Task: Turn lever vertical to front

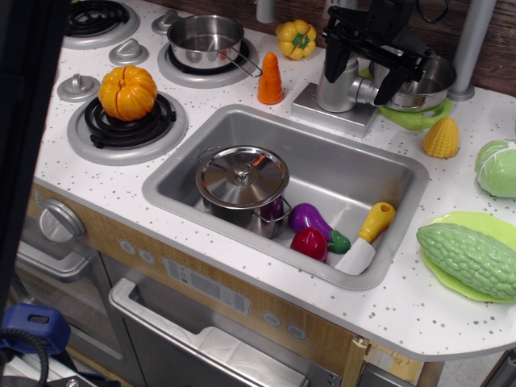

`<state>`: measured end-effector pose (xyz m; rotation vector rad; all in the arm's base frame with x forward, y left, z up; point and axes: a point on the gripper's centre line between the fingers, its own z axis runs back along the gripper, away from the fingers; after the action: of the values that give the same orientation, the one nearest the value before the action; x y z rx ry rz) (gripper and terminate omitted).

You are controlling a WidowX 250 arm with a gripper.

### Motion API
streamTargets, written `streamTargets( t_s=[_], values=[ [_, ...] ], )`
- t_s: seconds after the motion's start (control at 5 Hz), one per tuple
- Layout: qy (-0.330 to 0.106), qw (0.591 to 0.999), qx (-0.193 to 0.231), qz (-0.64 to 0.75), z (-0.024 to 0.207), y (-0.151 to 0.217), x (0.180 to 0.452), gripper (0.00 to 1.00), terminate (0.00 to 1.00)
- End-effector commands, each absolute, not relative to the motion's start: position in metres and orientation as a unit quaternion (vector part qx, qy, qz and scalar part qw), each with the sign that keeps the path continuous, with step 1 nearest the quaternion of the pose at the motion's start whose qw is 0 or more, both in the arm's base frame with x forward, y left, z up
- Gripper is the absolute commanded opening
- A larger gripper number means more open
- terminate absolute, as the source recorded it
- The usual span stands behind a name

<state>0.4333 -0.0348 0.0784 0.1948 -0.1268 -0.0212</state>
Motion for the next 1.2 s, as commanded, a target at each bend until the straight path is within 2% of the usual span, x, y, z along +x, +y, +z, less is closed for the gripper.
streamTargets(
  t_s=[0.0,0.4,0.6,1.0],
  values=[
    [-0.063,0.993,0.097,-0.011,0.078,-0.035,0.433,1.0,0.0],
    [-0.129,0.984,0.125,0.003,0.107,-0.048,0.44,1.0,0.0],
    [-0.166,0.978,0.126,0.014,0.122,-0.053,0.448,1.0,0.0],
    [-0.203,0.973,0.109,0.014,0.126,-0.048,0.471,1.0,0.0]
  ],
)
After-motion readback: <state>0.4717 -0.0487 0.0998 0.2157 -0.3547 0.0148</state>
